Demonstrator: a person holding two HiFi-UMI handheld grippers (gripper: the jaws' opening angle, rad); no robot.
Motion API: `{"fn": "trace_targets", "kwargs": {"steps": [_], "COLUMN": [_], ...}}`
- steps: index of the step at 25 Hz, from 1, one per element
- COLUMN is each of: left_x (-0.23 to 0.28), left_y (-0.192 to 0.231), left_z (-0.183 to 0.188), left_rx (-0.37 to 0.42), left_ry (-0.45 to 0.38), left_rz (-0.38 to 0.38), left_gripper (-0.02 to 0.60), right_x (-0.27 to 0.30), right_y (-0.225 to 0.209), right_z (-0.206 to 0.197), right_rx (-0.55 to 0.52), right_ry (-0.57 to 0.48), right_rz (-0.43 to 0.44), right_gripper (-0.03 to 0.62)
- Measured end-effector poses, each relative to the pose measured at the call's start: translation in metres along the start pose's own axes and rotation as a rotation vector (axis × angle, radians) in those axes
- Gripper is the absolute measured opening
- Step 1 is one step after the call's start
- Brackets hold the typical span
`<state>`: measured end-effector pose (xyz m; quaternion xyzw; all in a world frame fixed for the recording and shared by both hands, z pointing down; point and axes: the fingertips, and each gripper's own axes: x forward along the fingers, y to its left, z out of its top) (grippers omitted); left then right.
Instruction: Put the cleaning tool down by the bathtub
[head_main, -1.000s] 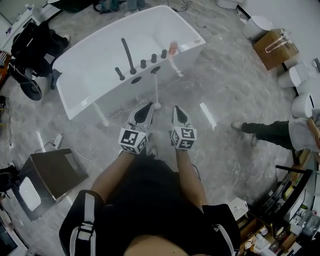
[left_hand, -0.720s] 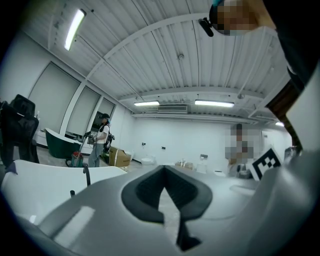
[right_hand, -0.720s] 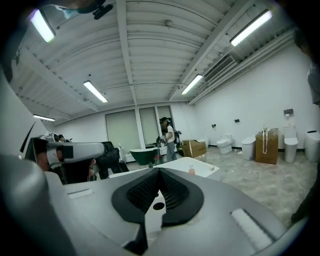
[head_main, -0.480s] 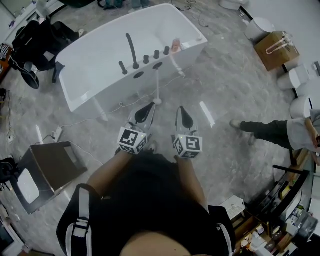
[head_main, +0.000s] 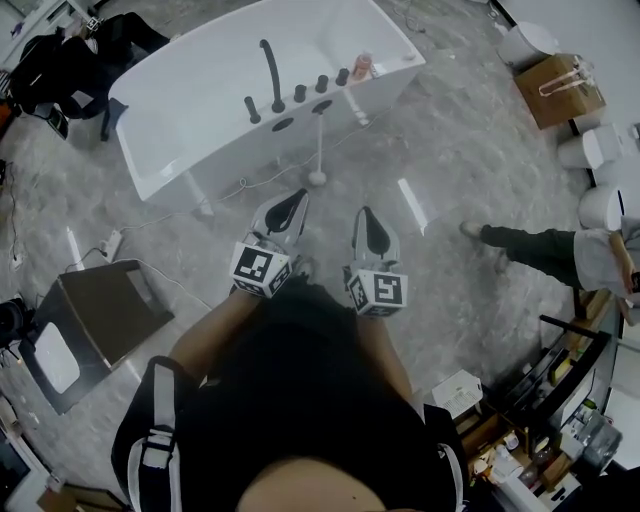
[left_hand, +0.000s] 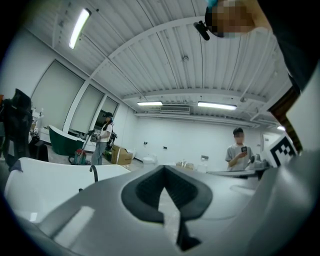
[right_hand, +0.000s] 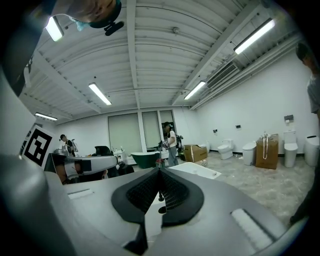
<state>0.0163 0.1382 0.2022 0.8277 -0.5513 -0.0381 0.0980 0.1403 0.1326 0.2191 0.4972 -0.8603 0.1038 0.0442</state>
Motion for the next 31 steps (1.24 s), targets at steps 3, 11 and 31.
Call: {"fn": "trace_targets", "kwargs": {"steps": [3, 11, 31], "left_x": [-0.001, -0.005, -0.008], "left_y": [0.005, 0.018, 0.047], "left_z": [-0.002, -0.001, 0.009], "left_rx": [-0.005, 0.000, -0.011], "left_ry": [0.000, 0.001, 0.002], "left_rz": [-0.010, -0.028, -0.029], "left_gripper": [0.007, 0.008, 0.008], "right_x": [0.001, 0.009, 0.030], "right_y": [0.003, 0.009, 0.031], "right_z": [0.000, 0.005, 0.014], "right_rx": [-0.002, -0.004, -0.008], "right_ry": [-0.005, -0.010, -0.016], "right_rz": [-0.013, -0.016, -0.016], "right_gripper": [0.000, -0.002, -0.002]}}
